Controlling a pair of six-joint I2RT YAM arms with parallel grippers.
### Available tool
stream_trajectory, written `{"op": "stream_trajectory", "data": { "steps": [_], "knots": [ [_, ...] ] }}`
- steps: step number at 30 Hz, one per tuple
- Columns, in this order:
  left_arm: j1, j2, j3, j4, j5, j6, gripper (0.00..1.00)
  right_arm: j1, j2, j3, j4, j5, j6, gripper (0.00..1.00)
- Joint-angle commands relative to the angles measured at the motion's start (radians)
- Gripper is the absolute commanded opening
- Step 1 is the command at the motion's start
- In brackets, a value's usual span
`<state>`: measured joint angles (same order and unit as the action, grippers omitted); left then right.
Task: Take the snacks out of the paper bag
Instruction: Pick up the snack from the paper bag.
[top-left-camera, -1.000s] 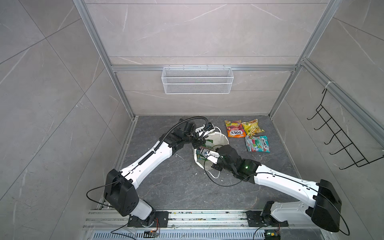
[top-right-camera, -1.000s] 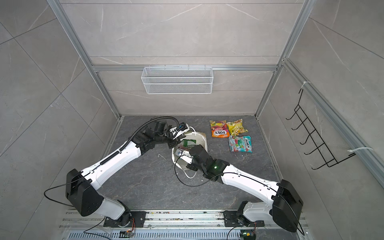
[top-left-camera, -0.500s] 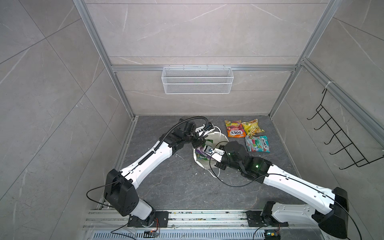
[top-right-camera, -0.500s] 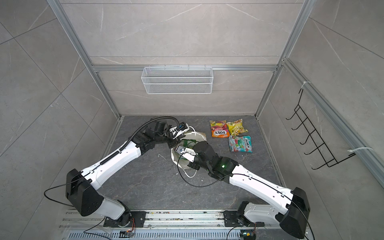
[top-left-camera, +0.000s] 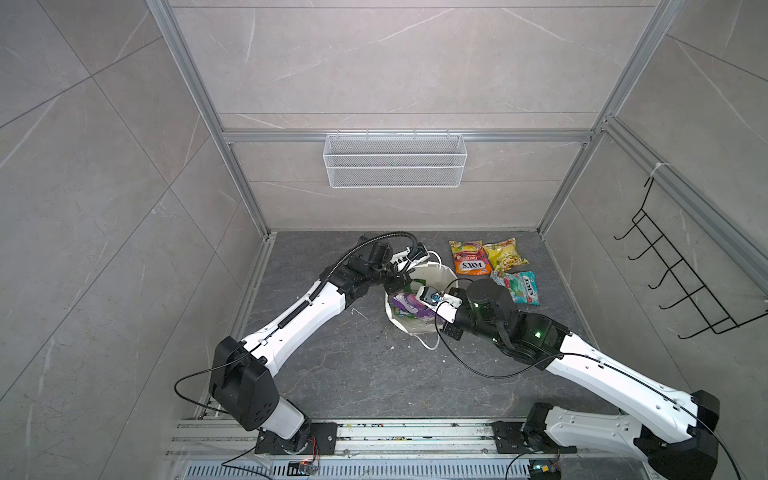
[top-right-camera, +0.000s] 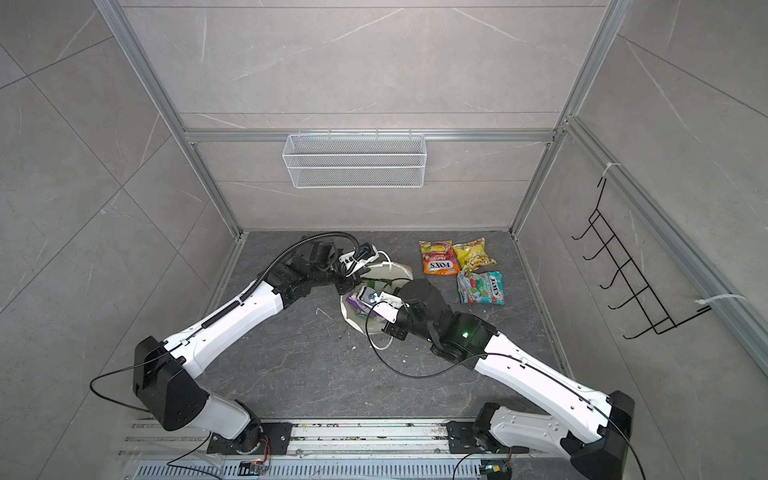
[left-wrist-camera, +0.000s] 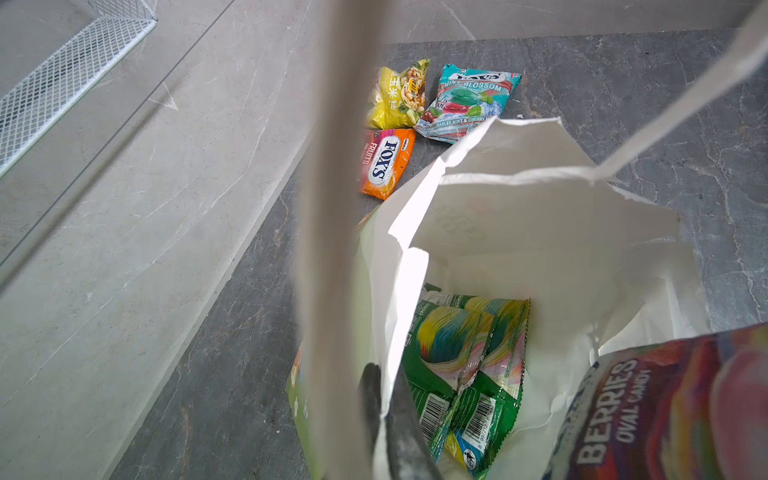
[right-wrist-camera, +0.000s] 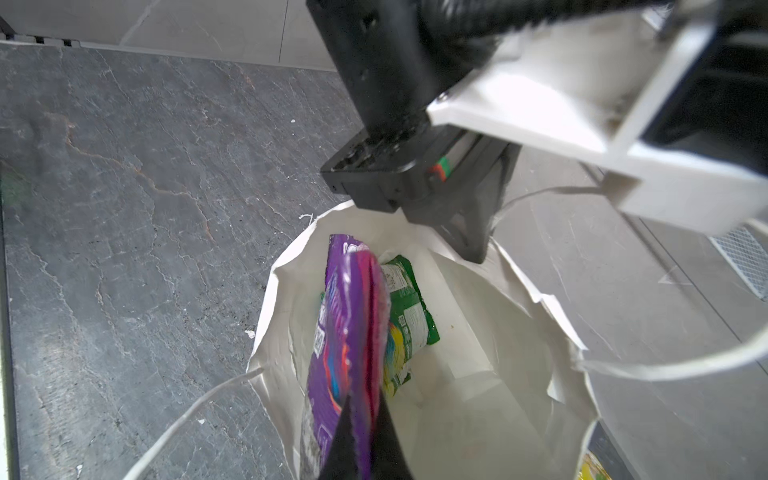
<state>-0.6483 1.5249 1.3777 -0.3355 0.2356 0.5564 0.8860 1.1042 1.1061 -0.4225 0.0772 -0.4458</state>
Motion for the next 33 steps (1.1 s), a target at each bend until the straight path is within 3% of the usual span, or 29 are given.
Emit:
{"op": "stream_trajectory", "data": {
  "steps": [1, 11, 20, 26, 33],
  "knots": [
    [-0.001, 0.007, 0.039, 0.013, -0.026, -0.011, 0.00, -0.040, -0.031, 0.077, -0.014, -0.050, 0.076, 0.00],
    [-0.001, 0.010, 0.034, 0.033, -0.077, -0.024, 0.00, -0.144, -0.096, 0.112, -0.003, -0.210, 0.181, 0.00],
    [-0.001, 0.000, 0.021, 0.060, -0.123, -0.034, 0.00, -0.171, -0.155, 0.147, -0.019, -0.249, 0.205, 0.00],
    [-0.001, -0.008, 0.018, 0.062, -0.148, -0.032, 0.00, -0.177, -0.211, 0.153, -0.021, -0.202, 0.206, 0.00],
    [0.000, -0.025, 0.005, 0.086, -0.200, -0.030, 0.00, -0.190, -0.243, 0.154, -0.001, -0.023, 0.230, 0.00]
  ]
}}
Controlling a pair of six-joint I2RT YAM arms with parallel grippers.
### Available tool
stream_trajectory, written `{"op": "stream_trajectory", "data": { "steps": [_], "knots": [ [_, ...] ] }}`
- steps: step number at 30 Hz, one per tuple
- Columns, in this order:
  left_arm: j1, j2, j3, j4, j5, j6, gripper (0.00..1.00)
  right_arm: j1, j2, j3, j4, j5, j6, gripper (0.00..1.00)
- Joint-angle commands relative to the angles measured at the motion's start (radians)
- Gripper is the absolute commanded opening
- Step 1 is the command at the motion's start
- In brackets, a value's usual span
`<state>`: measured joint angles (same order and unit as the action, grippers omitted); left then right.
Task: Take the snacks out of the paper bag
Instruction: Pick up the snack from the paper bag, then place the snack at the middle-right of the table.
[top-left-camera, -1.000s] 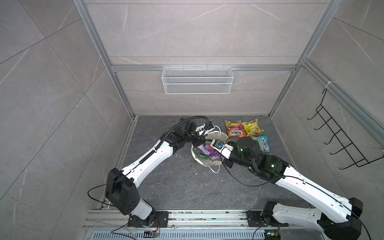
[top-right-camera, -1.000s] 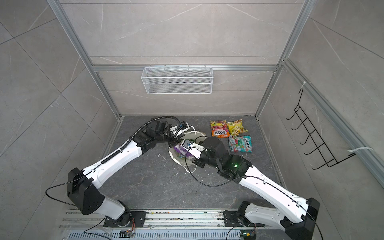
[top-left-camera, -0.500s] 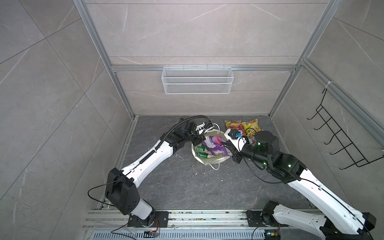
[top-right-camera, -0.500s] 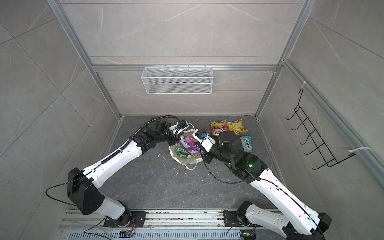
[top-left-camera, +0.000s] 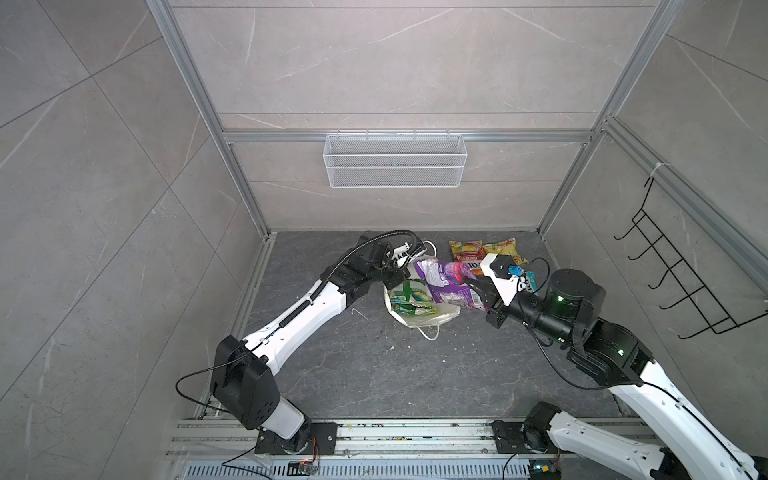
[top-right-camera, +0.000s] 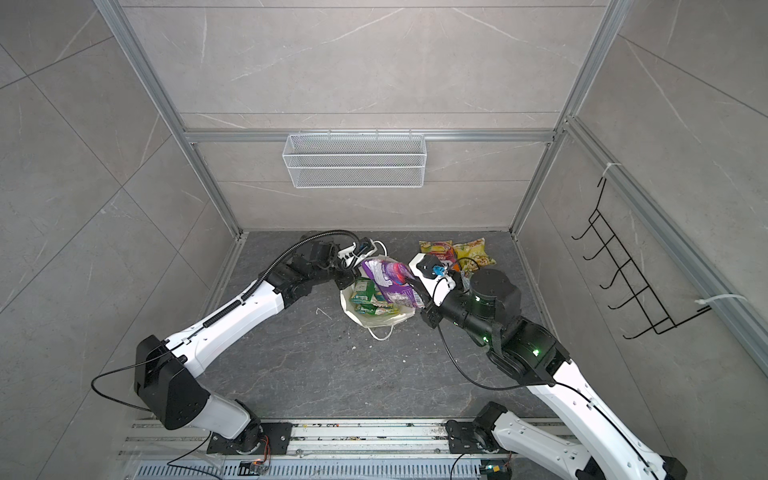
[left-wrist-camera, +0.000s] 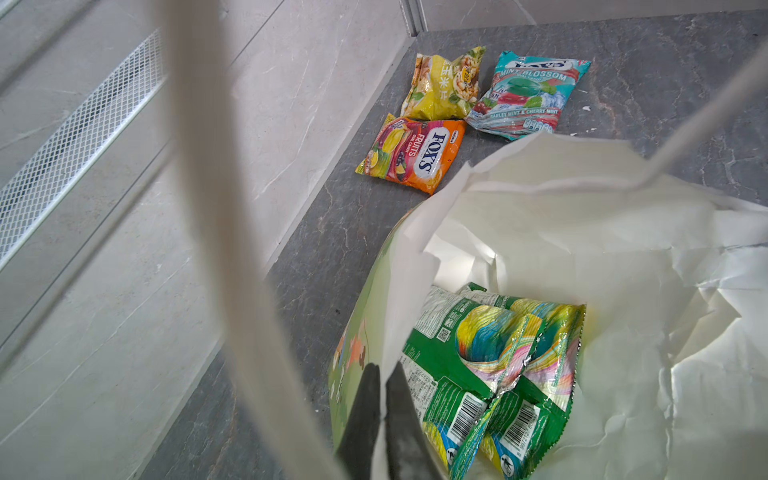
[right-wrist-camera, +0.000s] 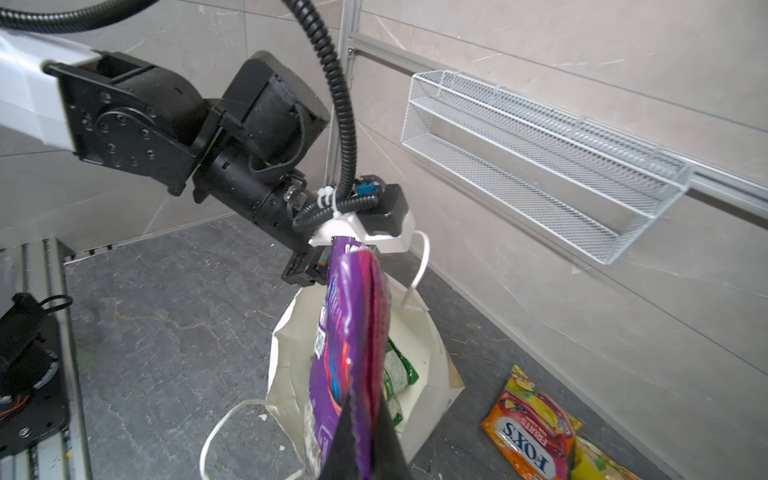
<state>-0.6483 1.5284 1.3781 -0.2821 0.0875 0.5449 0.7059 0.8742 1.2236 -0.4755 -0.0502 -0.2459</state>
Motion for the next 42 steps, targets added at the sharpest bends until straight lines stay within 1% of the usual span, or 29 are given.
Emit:
{"op": "stream_trajectory", "data": {
  "steps": [1, 3, 7, 10, 12, 14, 23, 25, 28, 33, 36, 39, 42],
  "knots": [
    [0.000, -0.031, 0.002, 0.034, -0.059, -0.018, 0.00, -0.012, -0.009, 0.040, 0.049, 0.128, 0.037, 0.00],
    [-0.001, -0.036, -0.001, 0.037, -0.080, -0.018, 0.00, -0.028, 0.004, 0.047, 0.042, 0.159, 0.054, 0.00],
    [0.000, -0.048, -0.014, 0.056, -0.132, -0.024, 0.00, -0.081, 0.046, 0.061, 0.028, 0.175, 0.107, 0.00],
    [0.000, -0.061, -0.032, 0.074, -0.181, -0.028, 0.00, -0.136, 0.070, 0.061, 0.030, 0.152, 0.144, 0.00],
    [0.000, -0.075, -0.048, 0.088, -0.212, -0.026, 0.00, -0.171, 0.078, 0.061, 0.029, 0.113, 0.160, 0.00],
    [0.000, -0.089, -0.060, 0.093, -0.241, -0.021, 0.00, -0.197, 0.087, 0.061, 0.037, 0.109, 0.186, 0.00],
    [0.008, -0.117, -0.074, 0.080, -0.364, 0.051, 0.00, -0.358, 0.158, 0.071, 0.020, 0.027, 0.304, 0.00],
    [0.017, -0.121, -0.063, 0.069, -0.393, 0.069, 0.00, -0.391, 0.180, 0.068, 0.017, -0.010, 0.323, 0.00],
    [0.037, -0.139, -0.059, 0.061, -0.398, 0.069, 0.00, -0.411, 0.214, 0.058, 0.020, -0.071, 0.338, 0.00],
    [0.049, -0.148, -0.079, 0.053, -0.339, 0.055, 0.00, -0.413, 0.310, 0.071, -0.005, -0.182, 0.340, 0.00],
    [0.050, -0.138, -0.093, 0.050, -0.309, 0.053, 0.00, -0.414, 0.350, 0.061, -0.005, -0.188, 0.367, 0.00],
    [0.050, -0.136, -0.118, 0.069, -0.277, 0.043, 0.00, -0.424, 0.377, 0.050, -0.004, -0.164, 0.404, 0.00],
    [0.049, -0.136, -0.129, 0.073, -0.260, 0.037, 0.00, -0.455, 0.420, 0.068, -0.025, -0.200, 0.444, 0.00]
  ]
}}
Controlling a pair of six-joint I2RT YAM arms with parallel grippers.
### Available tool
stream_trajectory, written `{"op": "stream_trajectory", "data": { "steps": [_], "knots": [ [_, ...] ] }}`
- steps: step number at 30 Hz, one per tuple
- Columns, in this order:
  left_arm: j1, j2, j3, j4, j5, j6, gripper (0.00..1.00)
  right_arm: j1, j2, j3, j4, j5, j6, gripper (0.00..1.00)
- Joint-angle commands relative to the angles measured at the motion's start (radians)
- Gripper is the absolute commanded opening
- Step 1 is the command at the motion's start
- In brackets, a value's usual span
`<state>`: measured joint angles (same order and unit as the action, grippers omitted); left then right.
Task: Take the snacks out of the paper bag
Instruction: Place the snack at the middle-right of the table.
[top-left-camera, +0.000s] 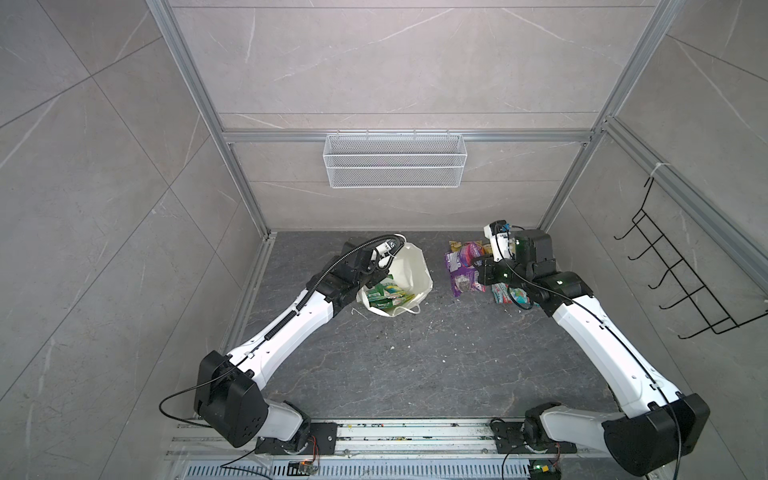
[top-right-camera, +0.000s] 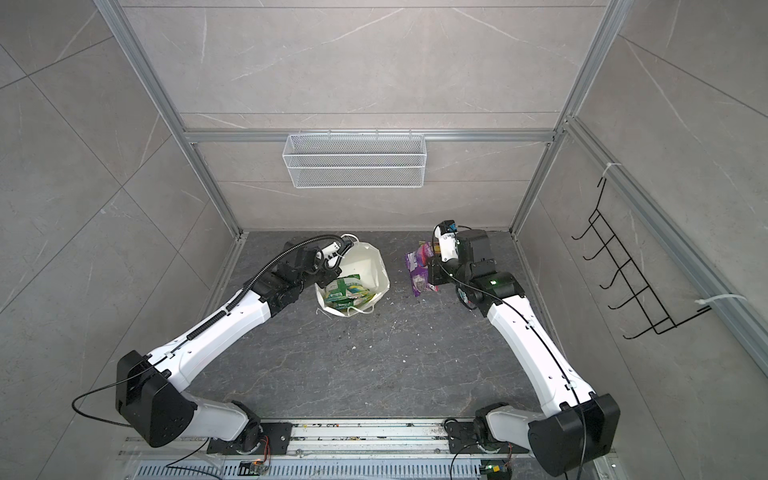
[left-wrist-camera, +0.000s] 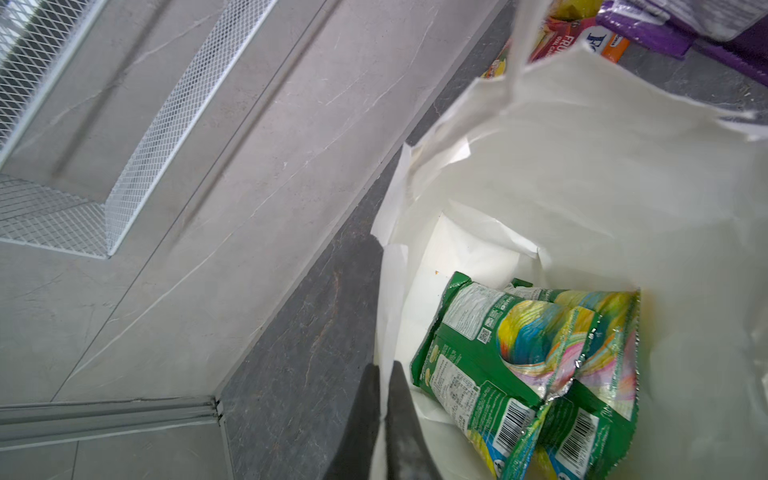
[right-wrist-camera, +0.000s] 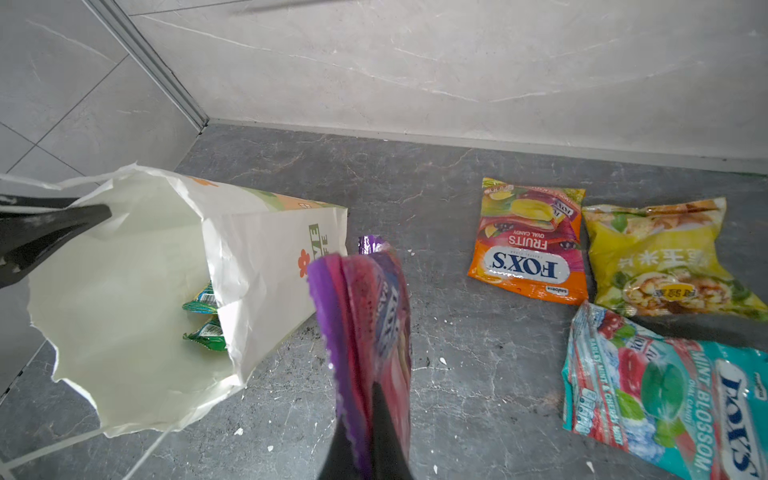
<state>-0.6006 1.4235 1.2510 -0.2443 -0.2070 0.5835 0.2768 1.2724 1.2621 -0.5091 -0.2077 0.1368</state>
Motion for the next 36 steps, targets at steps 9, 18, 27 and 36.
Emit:
{"op": "stream_trajectory", "data": {
  "steps": [9, 18, 27, 36],
  "knots": [
    [0.004, -0.026, -0.037, 0.068, 0.076, -0.036, 0.00, -0.077, 0.196, 0.075, -0.018, -0.300, 0.100, 0.00],
    [0.003, -0.030, -0.073, 0.104, 0.088, -0.057, 0.00, -0.142, 0.286, 0.017, 0.030, -0.253, 0.156, 0.00],
    [0.003, -0.030, -0.072, 0.099, 0.096, -0.081, 0.00, -0.162, 0.380, 0.007, 0.044, -0.218, 0.144, 0.00],
    [0.003, -0.040, -0.073, 0.083, 0.124, -0.105, 0.00, -0.165, 0.404, 0.012, 0.030, -0.143, 0.115, 0.00]
  ]
}}
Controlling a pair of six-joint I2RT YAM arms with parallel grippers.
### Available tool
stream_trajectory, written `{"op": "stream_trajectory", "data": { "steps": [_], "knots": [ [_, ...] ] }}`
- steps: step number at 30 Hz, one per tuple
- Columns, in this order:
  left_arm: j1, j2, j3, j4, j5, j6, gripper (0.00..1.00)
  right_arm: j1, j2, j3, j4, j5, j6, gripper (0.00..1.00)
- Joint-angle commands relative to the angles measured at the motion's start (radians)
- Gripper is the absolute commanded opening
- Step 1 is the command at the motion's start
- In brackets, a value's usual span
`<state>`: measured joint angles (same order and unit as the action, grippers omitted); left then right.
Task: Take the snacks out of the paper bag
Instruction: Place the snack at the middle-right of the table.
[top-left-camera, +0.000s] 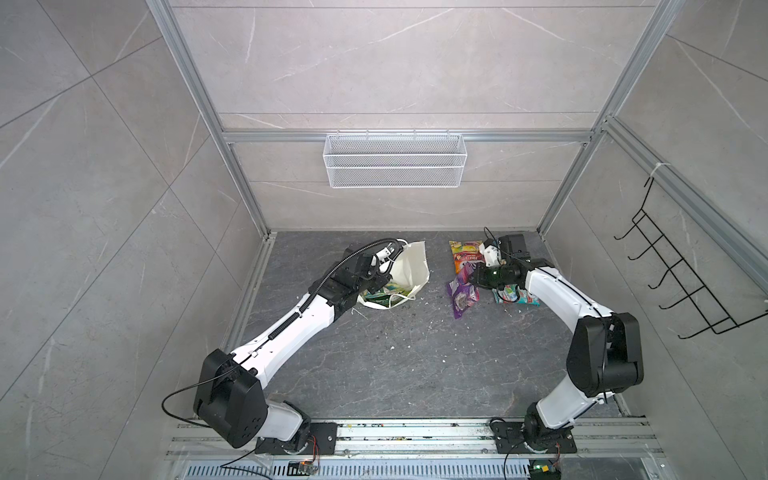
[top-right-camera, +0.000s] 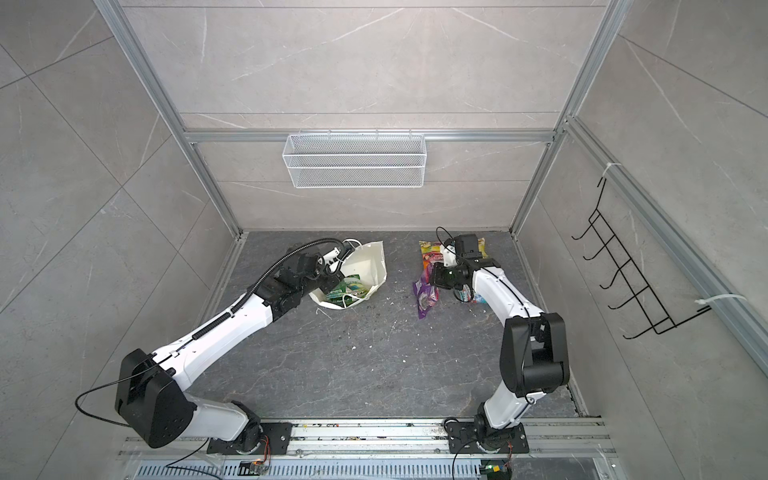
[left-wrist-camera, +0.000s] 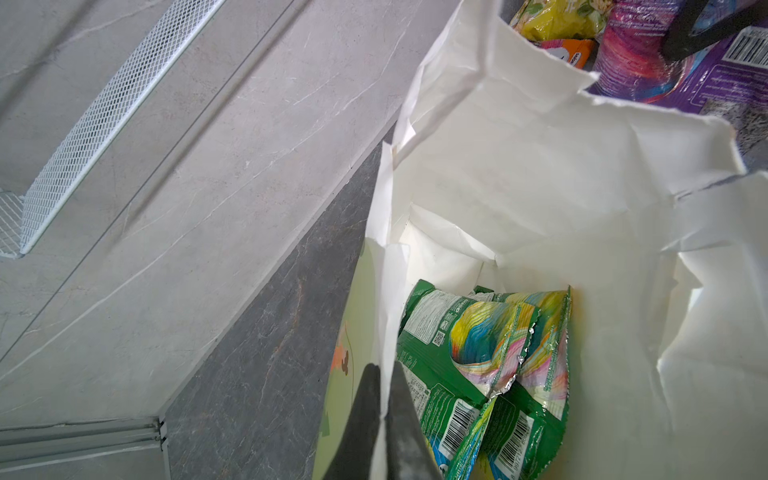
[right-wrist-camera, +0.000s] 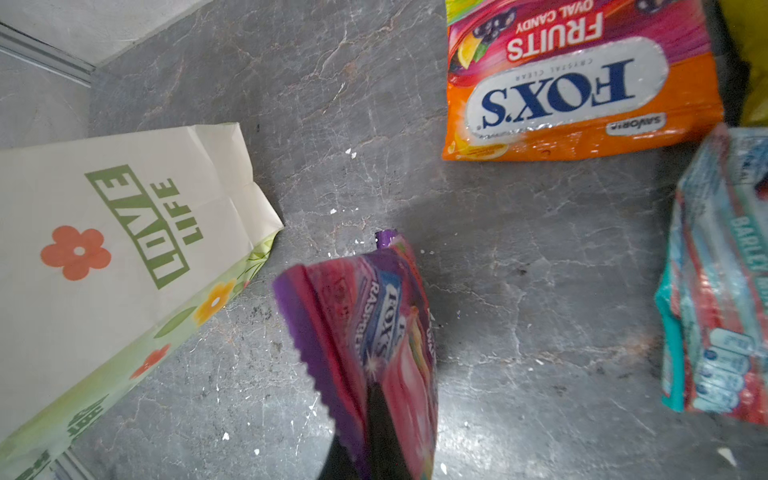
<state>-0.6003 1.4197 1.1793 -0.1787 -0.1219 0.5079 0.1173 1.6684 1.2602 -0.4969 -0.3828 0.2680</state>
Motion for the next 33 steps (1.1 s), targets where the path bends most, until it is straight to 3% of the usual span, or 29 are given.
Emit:
{"op": "stream_trajectory", "data": {
  "steps": [1, 11, 33],
  "knots": [
    [0.001, -0.038, -0.002, 0.016, 0.041, -0.030, 0.00, -0.004, 0.009, 0.015, 0.013, 0.044, -0.021, 0.00],
    [0.003, -0.057, -0.026, 0.053, 0.074, -0.042, 0.00, -0.004, 0.050, 0.061, -0.059, 0.170, -0.069, 0.00],
    [0.001, -0.052, 0.003, 0.031, 0.101, -0.052, 0.00, -0.004, 0.126, 0.066, -0.014, 0.264, -0.058, 0.03]
  ]
}}
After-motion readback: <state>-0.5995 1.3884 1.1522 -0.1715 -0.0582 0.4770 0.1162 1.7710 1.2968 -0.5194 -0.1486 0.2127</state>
